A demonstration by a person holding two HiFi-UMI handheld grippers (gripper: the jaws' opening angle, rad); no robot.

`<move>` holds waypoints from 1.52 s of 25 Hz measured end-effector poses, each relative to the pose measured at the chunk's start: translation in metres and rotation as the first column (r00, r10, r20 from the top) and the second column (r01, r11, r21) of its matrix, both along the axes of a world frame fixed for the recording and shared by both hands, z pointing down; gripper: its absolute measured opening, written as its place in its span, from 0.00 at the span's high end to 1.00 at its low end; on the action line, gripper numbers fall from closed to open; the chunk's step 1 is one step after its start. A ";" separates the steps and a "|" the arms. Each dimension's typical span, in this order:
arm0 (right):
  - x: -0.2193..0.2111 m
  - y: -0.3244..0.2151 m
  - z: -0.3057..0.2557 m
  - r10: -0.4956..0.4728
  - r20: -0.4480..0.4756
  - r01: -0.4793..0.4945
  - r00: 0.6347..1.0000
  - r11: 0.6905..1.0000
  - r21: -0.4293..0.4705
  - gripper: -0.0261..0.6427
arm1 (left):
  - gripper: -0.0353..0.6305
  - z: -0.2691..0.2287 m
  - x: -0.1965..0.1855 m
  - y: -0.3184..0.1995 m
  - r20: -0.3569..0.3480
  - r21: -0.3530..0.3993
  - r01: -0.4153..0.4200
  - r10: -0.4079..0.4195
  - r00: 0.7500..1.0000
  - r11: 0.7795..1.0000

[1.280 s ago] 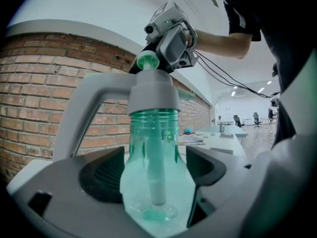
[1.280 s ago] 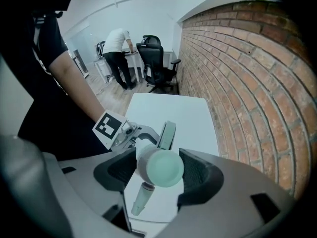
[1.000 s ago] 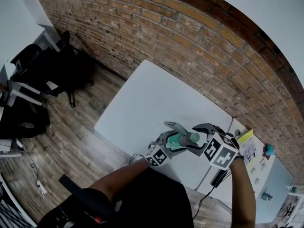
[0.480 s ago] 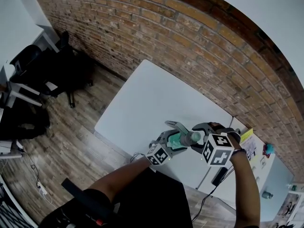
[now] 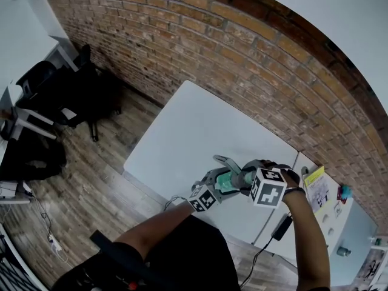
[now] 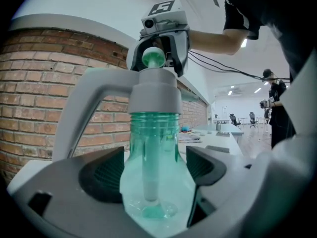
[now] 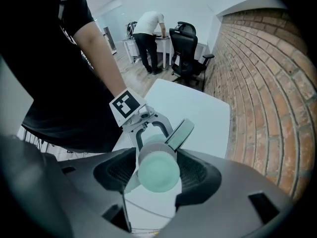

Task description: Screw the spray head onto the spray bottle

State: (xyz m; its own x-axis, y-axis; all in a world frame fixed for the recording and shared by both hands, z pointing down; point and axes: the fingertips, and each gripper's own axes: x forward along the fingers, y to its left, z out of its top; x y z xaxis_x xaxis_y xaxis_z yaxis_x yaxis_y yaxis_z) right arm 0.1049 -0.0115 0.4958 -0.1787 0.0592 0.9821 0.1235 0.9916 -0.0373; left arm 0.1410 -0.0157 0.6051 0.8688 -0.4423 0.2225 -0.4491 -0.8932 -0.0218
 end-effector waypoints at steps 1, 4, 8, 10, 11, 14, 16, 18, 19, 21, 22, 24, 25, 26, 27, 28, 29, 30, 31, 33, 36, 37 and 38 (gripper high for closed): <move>0.000 0.000 0.002 -0.007 -0.003 0.007 1.000 1.000 0.003 0.58 | 0.39 0.001 -0.001 0.000 0.005 -0.004 0.002 -0.002 1.000 1.000; 0.001 -0.001 0.005 -0.022 -0.002 0.022 1.000 1.000 0.012 0.58 | 0.39 0.002 -0.001 0.001 0.014 -0.018 0.020 -0.020 1.000 1.000; 0.002 -0.002 0.005 -0.017 0.014 0.017 1.000 1.000 0.020 0.58 | 0.38 0.001 -0.001 -0.002 0.012 -0.018 0.048 -0.048 0.999 0.999; 0.003 -0.004 0.009 0.028 0.022 -0.028 0.999 1.000 0.001 0.58 | 0.38 0.000 0.000 -0.003 0.011 -0.016 0.057 -0.057 0.998 0.998; 0.004 -0.005 0.010 0.063 0.029 -0.062 0.998 0.998 -0.017 0.58 | 0.38 0.000 0.000 -0.004 0.010 -0.017 0.058 -0.058 0.998 0.998; 0.002 -0.005 0.010 0.159 0.049 -0.155 0.986 0.985 -0.072 0.58 | 0.38 -0.001 -0.002 -0.002 -0.005 -0.020 0.060 -0.061 0.998 0.998; 0.000 -0.004 0.010 0.217 0.061 -0.210 0.974 0.972 -0.104 0.58 | 0.38 -0.001 -0.004 0.000 -0.019 -0.024 0.059 -0.059 0.998 0.998; 0.000 -0.007 0.010 0.298 0.068 -0.288 0.952 0.949 -0.127 0.58 | 0.38 -0.001 -0.005 -0.002 -0.014 -0.024 0.052 -0.052 0.999 0.998; 0.001 -0.008 0.010 0.341 0.070 -0.330 0.938 0.935 -0.131 0.58 | 0.38 -0.001 -0.004 -0.002 -0.011 -0.027 0.045 -0.045 0.999 0.999; 0.004 -0.009 0.011 0.420 0.072 -0.409 0.905 0.903 -0.130 0.58 | 0.38 -0.002 -0.003 0.001 -0.012 -0.035 0.035 -0.035 0.999 0.999; 0.005 -0.010 0.011 0.454 0.077 -0.443 0.887 0.887 -0.132 0.58 | 0.38 -0.002 -0.003 0.001 -0.014 -0.036 0.035 -0.035 0.999 0.999; 0.005 -0.015 0.011 0.516 0.093 -0.501 0.852 0.853 -0.146 0.57 | 0.38 -0.002 -0.005 -0.002 -0.017 -0.029 0.038 -0.038 0.999 0.999; 0.004 -0.017 0.011 0.543 0.101 -0.525 0.834 0.836 -0.157 0.57 | 0.38 -0.002 -0.006 -0.004 -0.019 -0.024 0.040 -0.040 0.999 0.999; 0.004 -0.017 0.012 0.566 0.108 -0.546 0.817 0.820 -0.169 0.57 | 0.38 -0.001 -0.006 -0.004 -0.022 -0.019 0.041 -0.042 0.999 0.999; 0.004 -0.017 0.012 0.583 0.114 -0.561 0.804 0.808 -0.179 0.57 | 0.38 -0.001 -0.006 -0.003 -0.024 -0.017 0.044 -0.044 0.999 0.999; 0.005 -0.016 0.013 0.592 0.121 -0.568 0.797 0.802 -0.186 0.57 | 0.38 0.000 -0.006 -0.002 -0.027 -0.015 0.047 -0.047 0.999 0.999; 0.006 -0.016 0.013 0.594 0.128 -0.568 0.794 0.801 -0.188 0.57 | 0.38 0.001 -0.005 -0.002 -0.030 -0.014 0.053 -0.053 0.998 0.999; 0.008 -0.016 0.012 0.591 0.136 -0.565 0.795 0.804 -0.188 0.57 | 0.38 0.001 -0.004 -0.003 -0.035 -0.014 0.060 -0.060 0.998 0.998; 0.009 -0.016 0.009 0.586 0.145 -0.559 0.798 0.808 -0.187 0.57 | 0.38 0.001 -0.003 -0.003 -0.040 -0.014 0.066 -0.067 0.997 0.998; 0.011 -0.015 -0.001 0.566 0.167 -0.538 0.807 0.822 -0.184 0.57 | 0.38 0.001 -0.002 -0.005 -0.049 -0.013 0.076 -0.077 0.996 0.997; 0.011 -0.009 -0.029 0.452 0.225 -0.425 0.863 0.891 -0.159 0.57 | 0.38 0.001 -0.002 -0.003 -0.055 -0.018 0.086 -0.087 0.995 0.996; 0.009 -0.006 -0.039 0.378 0.251 -0.355 0.891 0.925 -0.133 0.57 | 0.38 0.000 -0.003 -0.003 -0.055 -0.015 0.087 -0.088 0.995 0.996; 0.008 -0.003 -0.049 0.288 0.271 -0.271 0.919 0.958 -0.099 0.57 | 0.38 -0.001 -0.003 -0.003 -0.056 -0.012 0.086 -0.087 0.995 0.996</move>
State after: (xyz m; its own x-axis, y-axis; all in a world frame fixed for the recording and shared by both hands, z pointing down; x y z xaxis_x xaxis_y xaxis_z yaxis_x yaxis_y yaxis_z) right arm 0.1125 -0.0147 0.4463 -0.4631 0.0223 0.8860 -0.1444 0.9844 -0.1002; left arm 0.1379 -0.0187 0.6038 0.8386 -0.5145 0.1789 -0.5250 -0.8510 0.0134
